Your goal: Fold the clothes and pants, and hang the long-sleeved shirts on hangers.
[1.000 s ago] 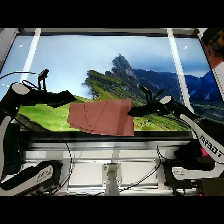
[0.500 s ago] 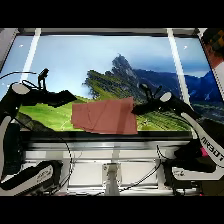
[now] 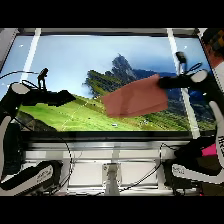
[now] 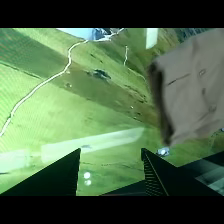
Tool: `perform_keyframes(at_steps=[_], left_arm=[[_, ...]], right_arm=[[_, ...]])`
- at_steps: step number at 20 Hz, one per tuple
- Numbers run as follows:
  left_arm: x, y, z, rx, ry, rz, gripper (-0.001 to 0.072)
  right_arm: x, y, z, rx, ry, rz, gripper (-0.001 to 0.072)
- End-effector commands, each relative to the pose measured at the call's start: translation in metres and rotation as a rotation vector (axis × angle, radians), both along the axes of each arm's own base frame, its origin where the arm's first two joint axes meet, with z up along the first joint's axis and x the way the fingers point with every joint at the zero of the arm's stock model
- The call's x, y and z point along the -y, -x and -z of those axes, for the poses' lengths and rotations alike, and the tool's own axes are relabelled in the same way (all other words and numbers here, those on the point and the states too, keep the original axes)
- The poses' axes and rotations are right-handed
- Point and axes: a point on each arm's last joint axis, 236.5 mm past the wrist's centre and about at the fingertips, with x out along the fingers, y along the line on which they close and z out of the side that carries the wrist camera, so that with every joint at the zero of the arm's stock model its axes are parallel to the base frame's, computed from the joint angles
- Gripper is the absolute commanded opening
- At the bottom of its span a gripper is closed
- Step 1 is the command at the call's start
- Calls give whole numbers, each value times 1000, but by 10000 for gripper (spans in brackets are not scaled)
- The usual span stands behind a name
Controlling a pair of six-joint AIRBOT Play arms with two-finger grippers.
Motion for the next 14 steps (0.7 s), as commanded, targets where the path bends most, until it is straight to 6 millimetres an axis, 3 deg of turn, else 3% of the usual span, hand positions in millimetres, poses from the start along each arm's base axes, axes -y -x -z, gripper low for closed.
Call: perform_keyframes(at_steps=[1,4,5,7,9,11,14], left_arm=[[0,-1,-1,2,0,-1,413],[0,0,-1,2,0,-1,413],[0,0,-1,2,0,0,413],[0,0,-1,2,1,-1,413],[0,0,-1,2,0,0,413],[0,0,-1,2,1,-1,413],[0,0,-1,1,1,-1,413]], right_arm=[[89,8,-9,-37,64,217,8],[129,40,12,-166,90,269,10],[140,47,18,-191,94,289,74],[156,52,26,-212,83,328,371],[165,57,38,-242,72,349,406],[168,65,57,-304,48,355,520],[160,79,94,-432,-23,350,521]])
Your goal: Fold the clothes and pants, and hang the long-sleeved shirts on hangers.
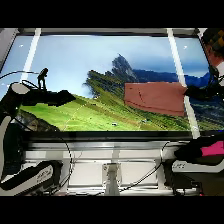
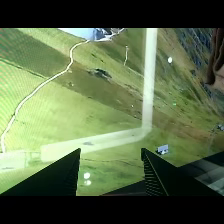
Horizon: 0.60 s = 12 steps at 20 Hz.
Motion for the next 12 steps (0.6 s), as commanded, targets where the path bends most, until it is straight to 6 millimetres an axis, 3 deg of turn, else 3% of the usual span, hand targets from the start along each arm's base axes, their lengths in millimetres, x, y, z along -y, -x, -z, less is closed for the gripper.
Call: perform_keyframes(at_steps=[1,3,7,12], left_arm=[[0,0,-1,1,0,0,413],[0,0,-1,1,0,0,413],[0,0,-1,1,0,0,413],[0,0,-1,1,0,0,413]], right_arm=[[-8,14,39,-109,-109,23,521],[-22,3,52,-91,-186,29,522],[-20,0,72,-90,-278,105,522],[-57,-11,69,-41,-491,55,519]])
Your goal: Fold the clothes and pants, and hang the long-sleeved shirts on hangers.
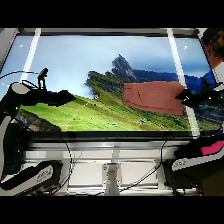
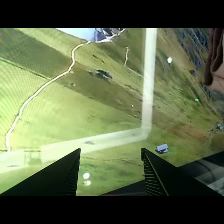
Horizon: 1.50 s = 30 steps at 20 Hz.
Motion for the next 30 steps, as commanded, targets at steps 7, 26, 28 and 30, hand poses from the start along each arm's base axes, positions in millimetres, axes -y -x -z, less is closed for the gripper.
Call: perform_keyframes(at_steps=[7,26,28,30], left_arm=[[0,0,0,2,-1,0,413],[4,-2,-4,4,23,-7,413],[4,-2,-4,4,23,-8,413],[4,-2,-4,5,23,-7,413]], right_arm=[[7,-29,-47,115,-3,-146,558],[-50,-51,2,34,15,-223,397],[-59,-57,2,47,24,-240,39],[-62,-63,-6,70,24,-239,9]])
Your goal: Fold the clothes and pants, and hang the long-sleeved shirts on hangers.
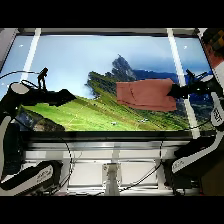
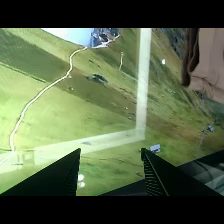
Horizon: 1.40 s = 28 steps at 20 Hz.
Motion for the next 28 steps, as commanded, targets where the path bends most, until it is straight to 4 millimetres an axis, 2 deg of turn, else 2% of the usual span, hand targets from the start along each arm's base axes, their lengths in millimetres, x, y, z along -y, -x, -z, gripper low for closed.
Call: perform_keyframes(at_steps=[1,3,5,7,9,10,13,15,18,20,21,24,25,27,28], left_arm=[[0,0,0,2,-1,0,413],[-1,-1,-1,6,-3,-3,406],[-2,-5,-2,25,-10,-2,254],[1,-7,-10,60,-5,23,165],[3,-11,-25,124,-9,51,18],[4,-12,-34,160,-16,66,19],[3,-12,-66,286,-54,104,19],[2,-10,-88,361,-77,108,18],[0,-7,-116,452,-95,87,19],[-1,-4,-130,493,-102,80,19],[-1,-3,-134,505,-105,79,18],[0,0,-140,521,-106,79,19],[0,0,-140,521,-106,79,19],[0,0,-140,521,-106,78,19],[0,0,-140,521,-106,78,19]], right_arm=[[-8,-16,-16,61,3,0,9],[8,-27,-41,131,45,29,8],[36,-39,-71,208,93,142,8],[78,-43,-102,272,140,302,8],[124,-33,-130,313,174,446,8],[146,-23,-140,317,190,507,8],[211,28,-155,261,236,698,8],[251,77,-158,183,269,826,8],[290,155,-157,31,324,993,8],[306,209,-157,-88,357,1123,8],[309,229,-158,-128,363,1153,8],[296,274,-149,-279,324,1152,11],[291,280,-145,-307,313,1114,112],[283,284,-142,-333,286,1093,580],[280,277,-143,-317,271,1086,661]])
